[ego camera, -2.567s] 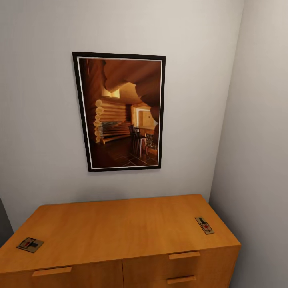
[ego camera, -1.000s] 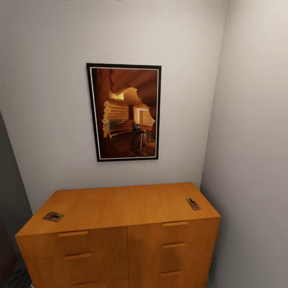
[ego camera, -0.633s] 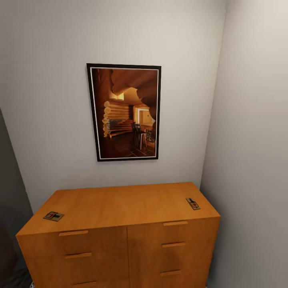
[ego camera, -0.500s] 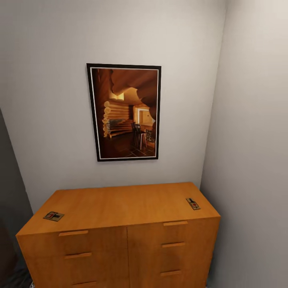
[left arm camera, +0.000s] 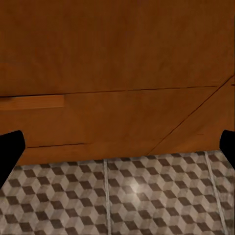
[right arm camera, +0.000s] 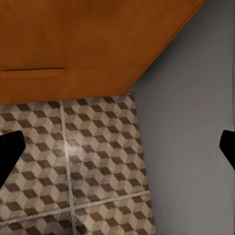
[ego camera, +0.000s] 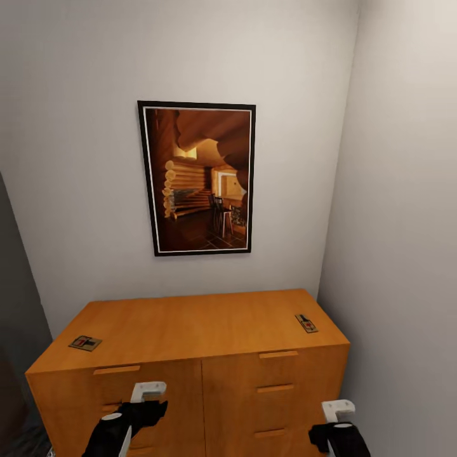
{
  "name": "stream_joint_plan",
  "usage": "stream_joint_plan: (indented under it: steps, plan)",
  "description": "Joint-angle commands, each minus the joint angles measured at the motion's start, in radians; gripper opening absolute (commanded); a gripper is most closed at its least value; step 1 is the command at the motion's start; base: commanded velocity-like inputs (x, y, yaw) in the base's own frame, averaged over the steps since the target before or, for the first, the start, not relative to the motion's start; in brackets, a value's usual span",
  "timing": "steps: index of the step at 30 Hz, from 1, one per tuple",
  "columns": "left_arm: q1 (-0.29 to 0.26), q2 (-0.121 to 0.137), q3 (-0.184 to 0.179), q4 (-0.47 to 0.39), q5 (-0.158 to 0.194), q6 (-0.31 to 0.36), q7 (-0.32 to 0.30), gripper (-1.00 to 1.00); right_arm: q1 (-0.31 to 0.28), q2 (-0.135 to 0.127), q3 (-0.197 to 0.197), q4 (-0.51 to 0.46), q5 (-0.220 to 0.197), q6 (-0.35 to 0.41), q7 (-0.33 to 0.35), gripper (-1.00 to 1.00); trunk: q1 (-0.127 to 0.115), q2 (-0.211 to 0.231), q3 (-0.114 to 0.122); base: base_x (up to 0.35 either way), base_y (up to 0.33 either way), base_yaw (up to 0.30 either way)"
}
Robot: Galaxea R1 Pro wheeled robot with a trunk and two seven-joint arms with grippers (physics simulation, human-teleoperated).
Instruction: Take the four mousetraps from the cabinet in the bathroom and place them on the bathroom floor. Make sure all four end up on the same floor surface, and ensure that at least two of them are either under or directly next to the same bathroom sink.
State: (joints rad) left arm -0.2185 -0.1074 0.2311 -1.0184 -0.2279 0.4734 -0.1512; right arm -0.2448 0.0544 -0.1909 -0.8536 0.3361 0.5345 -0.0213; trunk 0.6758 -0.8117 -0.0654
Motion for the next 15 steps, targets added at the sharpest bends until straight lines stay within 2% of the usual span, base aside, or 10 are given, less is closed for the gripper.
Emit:
stream_joint_plan:
  steps: [1, 8, 9, 15]
  plan:
    - [-0.001, -0.002, -0.006, -0.030, -0.010, 0.026, -0.015, 1.00, -0.001, 0.001, -0.002, -0.025, 0.002, 0.023, 0.008, 1.00, 0.000, -0.001, -0.002, 0.000, 0.000, 0.000]
    - [-0.001, -0.006, -0.071, -0.197, -0.007, 0.162, -0.031, 1.00, -0.001, 0.000, -0.002, -0.194, 0.001, 0.148, 0.052, 1.00, 0.000, -0.001, -0.002, 0.000, 0.000, 0.000]
    - [-0.001, -0.007, -0.089, -0.236, -0.004, 0.191, -0.033, 1.00, -0.001, -0.001, -0.001, -0.245, 0.001, 0.182, 0.063, 1.00, 0.000, -0.001, -0.002, 0.000, 0.000, 0.000]
    - [-0.001, -0.009, -0.140, -0.319, 0.011, 0.263, -0.035, 1.00, -0.001, -0.002, 0.000, -0.388, 0.001, 0.287, 0.097, 1.00, 0.000, -0.001, -0.002, 0.000, 0.000, 0.000]
